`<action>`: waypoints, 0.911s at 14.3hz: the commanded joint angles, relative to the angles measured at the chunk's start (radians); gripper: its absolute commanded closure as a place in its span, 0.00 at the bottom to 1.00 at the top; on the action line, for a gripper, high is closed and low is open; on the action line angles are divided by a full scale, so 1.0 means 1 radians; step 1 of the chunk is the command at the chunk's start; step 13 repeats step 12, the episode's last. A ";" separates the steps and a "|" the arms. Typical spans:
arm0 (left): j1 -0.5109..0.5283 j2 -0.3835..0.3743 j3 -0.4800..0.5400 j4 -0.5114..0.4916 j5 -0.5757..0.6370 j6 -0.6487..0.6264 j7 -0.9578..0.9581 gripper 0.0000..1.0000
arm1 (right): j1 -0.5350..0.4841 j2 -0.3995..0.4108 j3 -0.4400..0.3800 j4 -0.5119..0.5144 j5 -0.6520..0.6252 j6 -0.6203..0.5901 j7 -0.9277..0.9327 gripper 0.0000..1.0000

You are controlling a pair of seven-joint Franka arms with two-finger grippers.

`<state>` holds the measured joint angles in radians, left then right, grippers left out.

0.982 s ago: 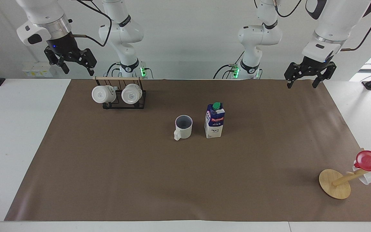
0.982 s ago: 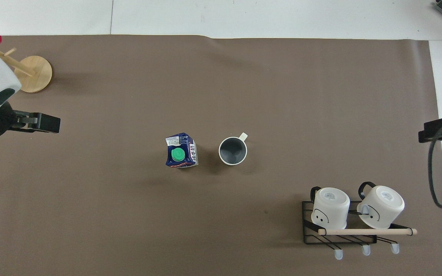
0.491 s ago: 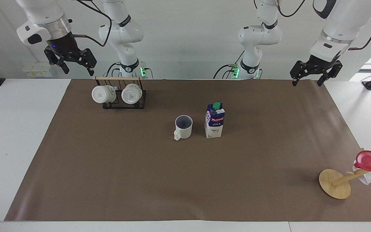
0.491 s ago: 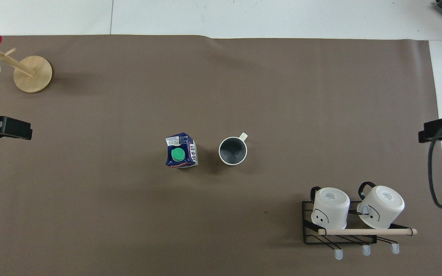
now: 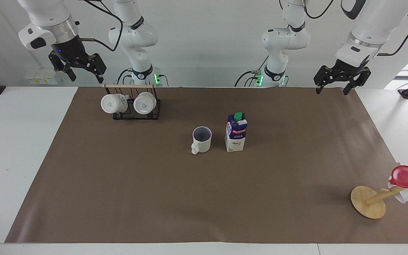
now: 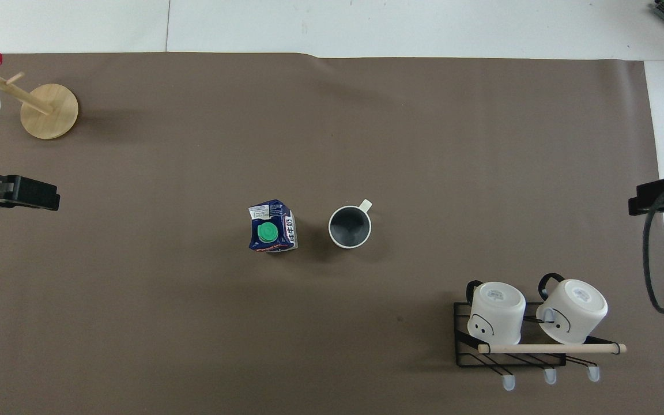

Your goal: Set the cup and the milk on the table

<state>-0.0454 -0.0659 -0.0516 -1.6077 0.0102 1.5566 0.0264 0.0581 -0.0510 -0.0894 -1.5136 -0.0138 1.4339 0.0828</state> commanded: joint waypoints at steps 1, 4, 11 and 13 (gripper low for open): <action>0.010 0.008 0.003 0.028 -0.012 -0.024 0.007 0.00 | -0.007 -0.021 0.002 -0.025 0.002 0.002 -0.005 0.00; 0.016 0.006 0.006 0.026 -0.012 -0.024 0.012 0.00 | -0.007 -0.021 0.002 -0.025 0.002 0.002 -0.005 0.00; 0.016 0.006 0.007 0.026 -0.010 -0.027 0.009 0.00 | -0.009 -0.021 0.002 -0.025 0.002 0.002 -0.005 0.00; 0.018 0.006 0.007 0.026 -0.010 -0.029 0.009 0.00 | -0.009 -0.021 0.002 -0.025 0.002 0.002 -0.005 0.00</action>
